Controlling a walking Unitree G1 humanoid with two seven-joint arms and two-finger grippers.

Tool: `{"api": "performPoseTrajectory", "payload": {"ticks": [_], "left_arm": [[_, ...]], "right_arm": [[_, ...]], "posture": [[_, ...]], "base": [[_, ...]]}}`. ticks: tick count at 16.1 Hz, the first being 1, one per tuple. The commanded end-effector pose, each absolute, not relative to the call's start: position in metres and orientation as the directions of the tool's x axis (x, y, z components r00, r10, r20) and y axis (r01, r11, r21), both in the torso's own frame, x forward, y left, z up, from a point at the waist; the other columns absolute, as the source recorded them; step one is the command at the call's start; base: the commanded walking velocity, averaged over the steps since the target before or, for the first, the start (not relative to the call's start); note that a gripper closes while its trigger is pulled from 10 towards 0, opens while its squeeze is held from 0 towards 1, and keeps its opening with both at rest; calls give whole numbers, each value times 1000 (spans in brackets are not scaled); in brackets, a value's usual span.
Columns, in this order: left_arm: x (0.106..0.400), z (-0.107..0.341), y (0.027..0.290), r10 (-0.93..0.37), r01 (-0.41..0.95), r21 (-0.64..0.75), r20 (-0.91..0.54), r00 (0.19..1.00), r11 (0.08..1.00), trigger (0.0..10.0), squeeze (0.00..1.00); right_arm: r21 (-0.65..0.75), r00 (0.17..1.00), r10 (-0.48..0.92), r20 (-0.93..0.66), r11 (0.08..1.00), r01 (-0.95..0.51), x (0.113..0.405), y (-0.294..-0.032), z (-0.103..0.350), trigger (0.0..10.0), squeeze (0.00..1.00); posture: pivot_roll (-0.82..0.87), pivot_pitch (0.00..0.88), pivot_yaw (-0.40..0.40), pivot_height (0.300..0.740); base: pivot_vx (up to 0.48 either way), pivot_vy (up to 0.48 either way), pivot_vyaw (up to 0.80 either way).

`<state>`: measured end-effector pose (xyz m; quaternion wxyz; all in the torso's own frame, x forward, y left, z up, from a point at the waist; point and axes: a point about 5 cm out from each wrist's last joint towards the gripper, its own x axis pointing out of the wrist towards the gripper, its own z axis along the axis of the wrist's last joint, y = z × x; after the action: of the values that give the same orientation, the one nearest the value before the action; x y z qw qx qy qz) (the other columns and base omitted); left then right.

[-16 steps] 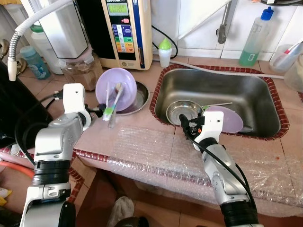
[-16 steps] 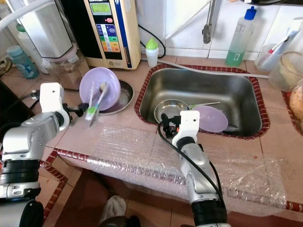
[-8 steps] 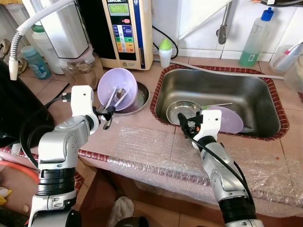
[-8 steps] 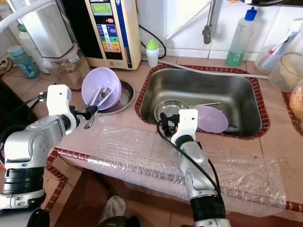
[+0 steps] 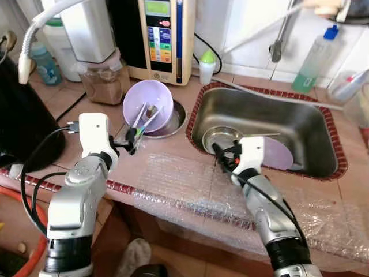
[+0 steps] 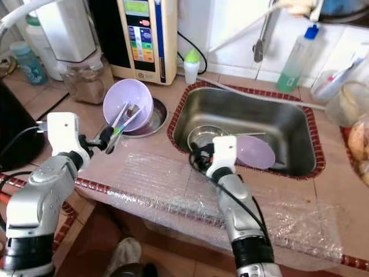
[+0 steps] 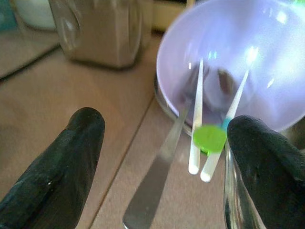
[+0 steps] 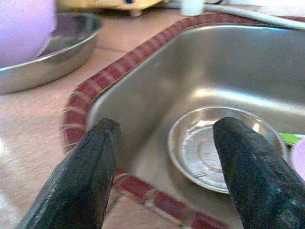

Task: Kitchen organization

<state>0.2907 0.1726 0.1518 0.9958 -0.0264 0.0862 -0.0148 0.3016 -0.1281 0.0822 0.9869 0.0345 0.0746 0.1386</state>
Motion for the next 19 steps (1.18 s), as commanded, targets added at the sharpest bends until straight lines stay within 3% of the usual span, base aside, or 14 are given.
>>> {"api": "performPoseTrajectory", "payload": {"ticks": [1,11,12,13,15,16,17,19], "left_arm": [[285,148,169,-39,34,-49,-121,992,998,10000,0],[281,121,160,-73,68,-69,-65,995,995,10000,0],[286,118,157,-88,79,-103,-84,993,991,5490,0],[288,117,156,-89,80,-110,-86,992,991,5490,0],[296,116,153,-106,95,-134,-74,992,986,2510,0],[297,116,152,-107,97,-136,-72,992,986,2510,0],[301,117,151,-111,99,-156,-69,991,983,431,0],[303,116,150,-114,101,-174,-70,991,980,0,0]], "right_arm": [[82,940,300,-162,954,-290,302,-126,79,10000,0],[66,934,320,-158,947,-313,304,-126,81,10000,0],[69,936,316,-155,949,-308,303,-125,80,10000,0],[70,936,315,-155,949,-308,303,-125,80,10000,0],[69,939,307,-152,951,-300,304,-126,81,10000,0],[68,940,306,-151,952,-299,303,-126,81,10000,0],[65,942,301,-149,953,-295,304,-128,82,10000,0],[62,944,294,-148,956,-287,304,-130,82,10000,0]], "posture": [[83,0,-15,740],[61,0,-18,740],[53,0,-8,740],[53,0,-8,740],[46,0,-3,740],[46,0,-3,740],[38,0,0,740],[30,0,6,740]], "base": [[0,0,0],[0,0,0],[0,0,0],[0,0,0],[0,0,0],[0,0,0],[0,0,0],[0,0,0]]}}
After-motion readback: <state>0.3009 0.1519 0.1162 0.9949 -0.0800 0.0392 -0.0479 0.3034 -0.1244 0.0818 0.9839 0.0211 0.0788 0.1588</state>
